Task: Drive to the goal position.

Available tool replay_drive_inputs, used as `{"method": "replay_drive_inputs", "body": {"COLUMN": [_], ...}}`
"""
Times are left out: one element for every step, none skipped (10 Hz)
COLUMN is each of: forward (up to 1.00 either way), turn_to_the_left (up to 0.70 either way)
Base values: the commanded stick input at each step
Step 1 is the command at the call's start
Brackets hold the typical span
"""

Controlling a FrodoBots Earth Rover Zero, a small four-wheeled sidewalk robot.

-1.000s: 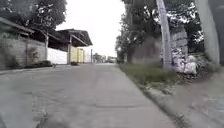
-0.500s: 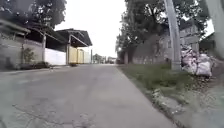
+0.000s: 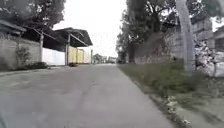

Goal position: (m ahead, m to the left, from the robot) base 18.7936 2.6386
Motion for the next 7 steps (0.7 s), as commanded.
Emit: {"method": "replay_drive_inputs", "body": {"forward": [1.00,1.00,1.00,1.00,1.00,1.00,1.00], "turn_to_the_left": [0.00,0.00,0.00,0.00,0.00,0.00,0.00]}}
